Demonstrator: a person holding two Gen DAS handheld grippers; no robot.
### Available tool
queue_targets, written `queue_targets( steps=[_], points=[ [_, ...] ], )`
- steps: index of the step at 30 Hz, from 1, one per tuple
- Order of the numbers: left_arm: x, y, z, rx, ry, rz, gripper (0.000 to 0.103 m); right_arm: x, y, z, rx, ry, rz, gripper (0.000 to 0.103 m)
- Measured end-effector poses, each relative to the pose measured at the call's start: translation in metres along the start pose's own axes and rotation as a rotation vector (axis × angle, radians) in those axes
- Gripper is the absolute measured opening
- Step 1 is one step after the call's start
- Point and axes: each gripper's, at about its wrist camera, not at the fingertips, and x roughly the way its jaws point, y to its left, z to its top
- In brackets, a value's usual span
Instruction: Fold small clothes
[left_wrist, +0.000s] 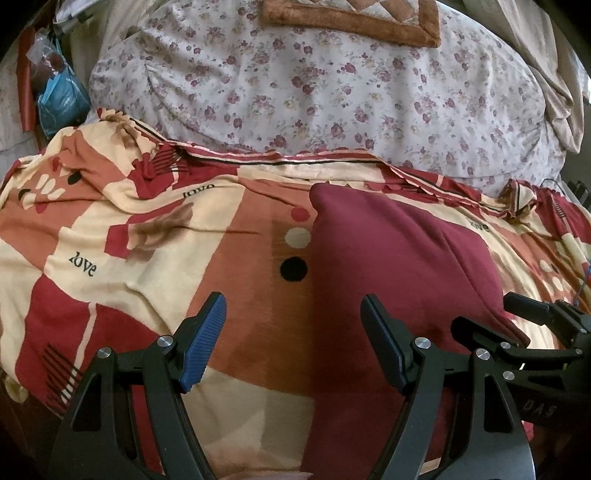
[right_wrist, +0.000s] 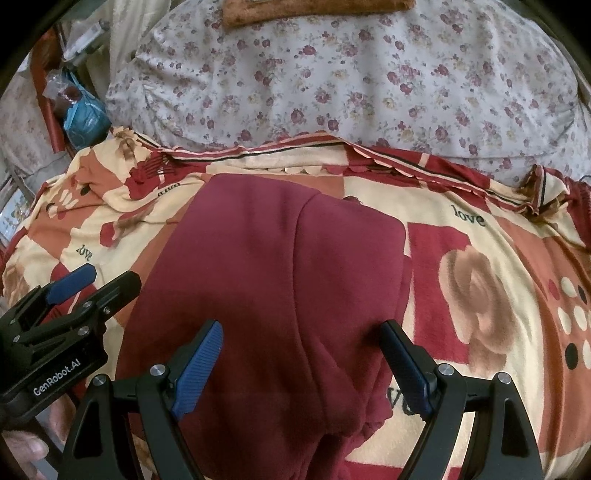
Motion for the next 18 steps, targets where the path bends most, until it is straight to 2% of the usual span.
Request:
queue_targets(
  steps=[18],
  points=[
    [0.0024, 0.0016, 0.0021, -0.001, 0.002, -0.001, 0.076, 0.0058, 0.0022, 0.0059, -0.011, 0.008, -0.005, 0.085]
  ],
)
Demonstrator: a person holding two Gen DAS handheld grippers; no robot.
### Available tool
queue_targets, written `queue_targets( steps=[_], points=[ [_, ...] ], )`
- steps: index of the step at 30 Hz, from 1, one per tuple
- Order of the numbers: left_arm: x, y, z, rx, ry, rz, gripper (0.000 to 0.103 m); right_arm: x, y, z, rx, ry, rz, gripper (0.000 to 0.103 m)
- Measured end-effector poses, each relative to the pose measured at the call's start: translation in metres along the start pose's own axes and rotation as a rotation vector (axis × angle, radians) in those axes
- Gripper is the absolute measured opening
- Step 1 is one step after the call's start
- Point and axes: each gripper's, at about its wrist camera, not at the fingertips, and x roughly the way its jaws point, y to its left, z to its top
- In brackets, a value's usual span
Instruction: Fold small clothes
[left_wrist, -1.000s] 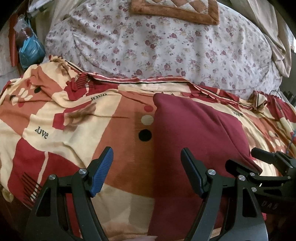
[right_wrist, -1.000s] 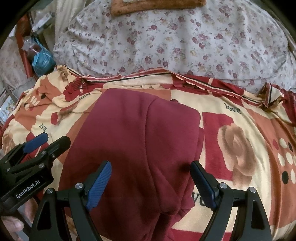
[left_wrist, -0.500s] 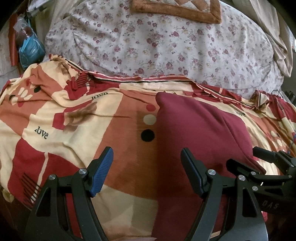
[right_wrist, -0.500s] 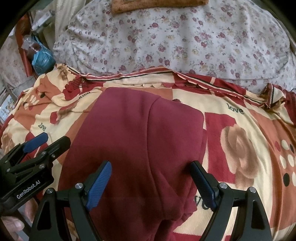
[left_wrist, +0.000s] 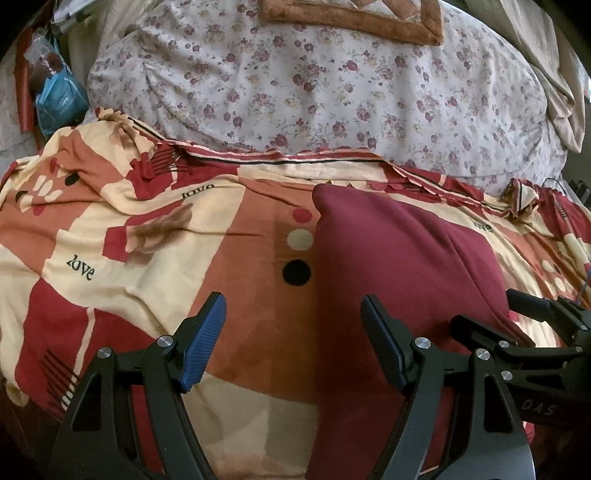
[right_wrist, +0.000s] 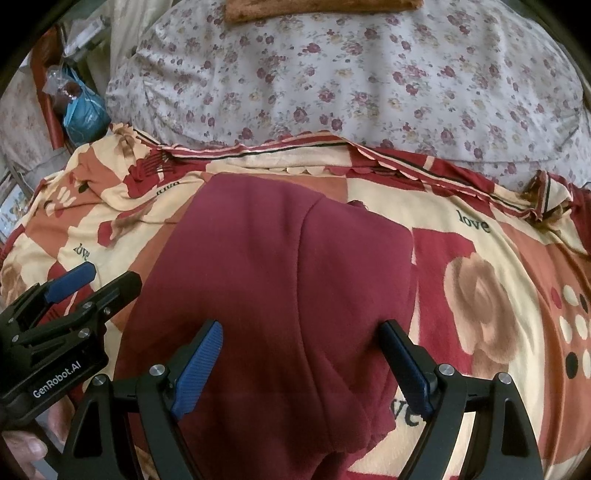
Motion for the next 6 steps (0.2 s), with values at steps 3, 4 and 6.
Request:
queue_targets(
  steps=[3, 4, 6],
  points=[
    [0.003, 0.003, 0.001, 0.005, -0.004, -0.004, 0.076, -0.001, 0.000, 0.000, 0.002, -0.001, 0.003, 0.086],
    [0.004, 0.004, 0.002, 0.002, 0.001, -0.009, 0.076, -0.001, 0.000, 0.001, 0.004, -0.004, 0.009, 0.086],
    [0.007, 0.011, 0.005, -0.006, 0.005, -0.009, 0.076, -0.004, -0.007, 0.004, 0.016, -0.020, 0.031, 0.086]
  ],
)
